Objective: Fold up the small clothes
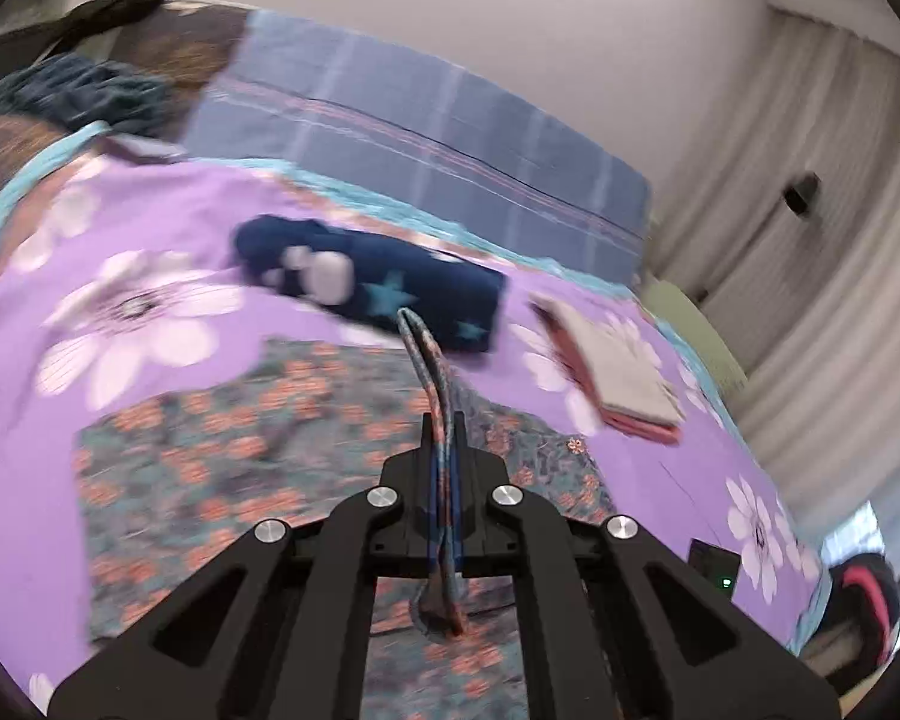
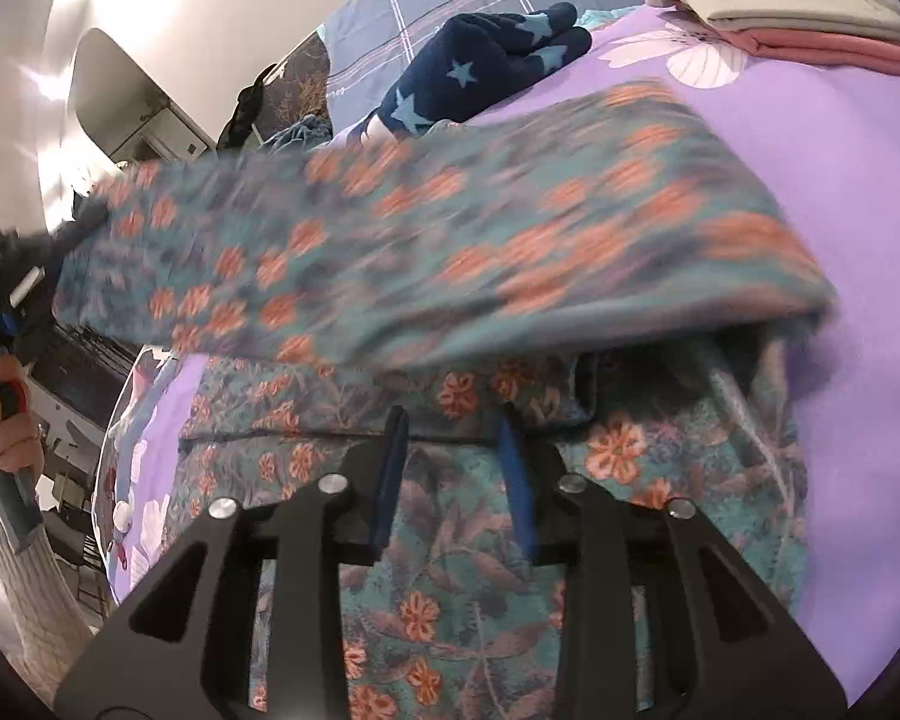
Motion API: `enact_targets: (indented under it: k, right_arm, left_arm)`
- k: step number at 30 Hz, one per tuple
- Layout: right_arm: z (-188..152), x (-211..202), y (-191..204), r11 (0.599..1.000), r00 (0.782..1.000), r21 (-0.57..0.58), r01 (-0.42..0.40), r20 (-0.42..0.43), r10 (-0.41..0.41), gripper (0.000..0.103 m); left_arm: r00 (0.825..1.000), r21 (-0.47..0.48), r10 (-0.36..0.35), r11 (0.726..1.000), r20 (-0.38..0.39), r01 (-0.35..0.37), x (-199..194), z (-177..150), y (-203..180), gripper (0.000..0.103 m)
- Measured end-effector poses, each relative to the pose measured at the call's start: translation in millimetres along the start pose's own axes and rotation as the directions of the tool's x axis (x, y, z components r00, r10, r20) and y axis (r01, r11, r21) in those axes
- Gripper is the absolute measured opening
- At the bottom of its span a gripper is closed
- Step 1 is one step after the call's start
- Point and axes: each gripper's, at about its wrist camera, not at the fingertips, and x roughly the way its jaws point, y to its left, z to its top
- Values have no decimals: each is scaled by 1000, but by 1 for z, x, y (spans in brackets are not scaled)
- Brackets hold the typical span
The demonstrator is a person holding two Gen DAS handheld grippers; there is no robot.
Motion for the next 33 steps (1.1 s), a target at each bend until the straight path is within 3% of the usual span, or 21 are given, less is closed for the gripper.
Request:
enact_targets:
  k: [9,13,15,16,17,19,20,22,24,26,27,29,31,33]
  right_arm:
    - [-2,2,-1,1000,1000,1,-4,6,4,32]
    - [-1,2,-1,1000,1000,4,-7,6,7,32]
    - [-2,2,-1,1000,1000,-2,-3,7,3,33]
    - [-2,2,0,1000,1000,-5,-2,8,2,33]
    - [-2,2,0,1000,1000,-7,-1,8,1,33]
    - [-2,2,1,1000,1000,-13,3,8,-3,34]
    - [-2,2,2,1000,1000,-17,7,9,-6,34]
    - [-3,3,3,1000,1000,-23,9,8,-9,35]
    - [-3,3,5,999,1000,-29,15,4,-15,36]
    - [-3,2,8,998,999,-44,33,-5,-34,36]
    - [-5,1,13,996,998,-64,60,-17,-61,36]
    - [-8,-4,20,990,994,-106,98,-30,-102,38]
    - [-11,-14,34,977,991,-177,121,-34,-129,43]
    - [-9,-30,50,959,995,-264,101,4,-104,48]
  left_arm:
    - [994,-100,102,990,30,-98,-35,-8,59,2]
    - [983,-142,184,973,7,-181,-34,-19,87,3]
    - [962,-136,270,953,-31,-271,-25,-27,102,5]
    - [939,-131,336,931,-67,-342,-16,-34,115,14]
    - [924,-132,373,915,-88,-382,-12,-38,123,18]
    - [876,-157,468,862,-117,-482,-7,-48,144,23]
    - [869,-173,481,852,-118,-495,-8,-51,150,23]
    - [894,-202,436,871,-105,-448,-12,-55,152,23]
    - [912,-166,399,897,-93,-409,-11,-56,138,23]
    - [924,-79,371,922,-91,-378,-1,-60,115,28]
    - [928,-50,361,929,-98,-367,5,-62,105,38]
    - [925,16,359,933,-126,-360,25,-72,91,44]
    - [904,66,383,924,-192,-377,53,-86,87,47]
    - [896,94,422,906,-141,-412,64,-96,84,55]
